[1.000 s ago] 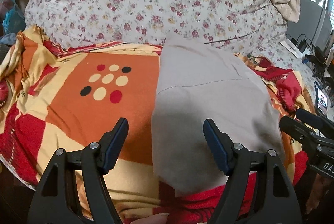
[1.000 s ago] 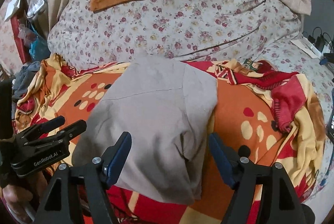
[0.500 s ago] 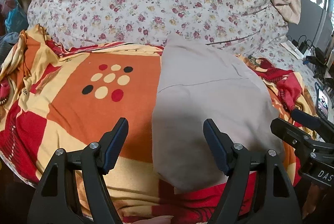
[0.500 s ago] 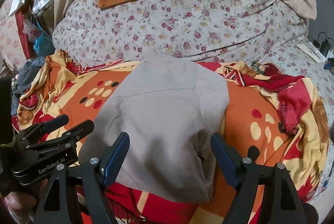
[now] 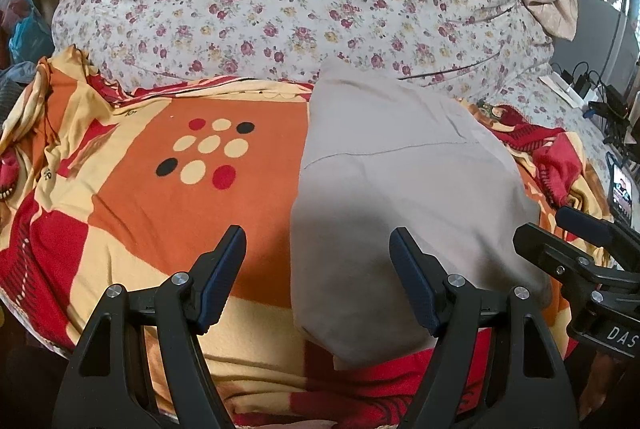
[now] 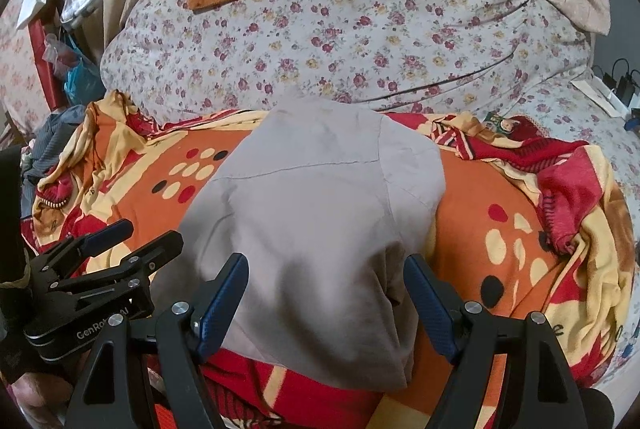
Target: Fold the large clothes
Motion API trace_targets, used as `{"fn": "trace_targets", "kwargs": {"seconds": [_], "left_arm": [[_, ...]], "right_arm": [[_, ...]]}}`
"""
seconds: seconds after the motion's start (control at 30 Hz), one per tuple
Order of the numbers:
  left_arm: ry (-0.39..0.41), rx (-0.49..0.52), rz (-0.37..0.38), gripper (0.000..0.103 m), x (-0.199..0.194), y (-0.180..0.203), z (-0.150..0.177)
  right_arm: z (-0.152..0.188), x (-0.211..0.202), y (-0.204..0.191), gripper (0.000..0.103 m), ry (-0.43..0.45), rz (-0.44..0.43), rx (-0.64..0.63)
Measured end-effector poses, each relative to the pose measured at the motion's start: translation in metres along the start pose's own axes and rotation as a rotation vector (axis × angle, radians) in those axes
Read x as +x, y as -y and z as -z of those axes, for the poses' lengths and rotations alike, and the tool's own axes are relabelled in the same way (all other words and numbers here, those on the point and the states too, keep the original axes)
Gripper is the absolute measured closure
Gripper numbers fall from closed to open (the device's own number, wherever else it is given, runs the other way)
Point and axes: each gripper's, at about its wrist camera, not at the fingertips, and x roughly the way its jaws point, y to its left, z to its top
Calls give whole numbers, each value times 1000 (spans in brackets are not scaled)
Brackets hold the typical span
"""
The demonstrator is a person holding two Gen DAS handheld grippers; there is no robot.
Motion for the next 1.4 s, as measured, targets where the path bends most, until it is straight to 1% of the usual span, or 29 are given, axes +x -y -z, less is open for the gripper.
{"fn": "trace_targets", "kwargs": {"seconds": [0.93, 1.4], "left_arm": [[-20, 23, 1, 28, 9, -2, 2], [-31, 44, 11, 28, 15, -1, -3]], "right_arm": [[0, 13, 2, 25, -29, -5, 0], [-3, 19, 7, 25, -42, -8, 6]]}}
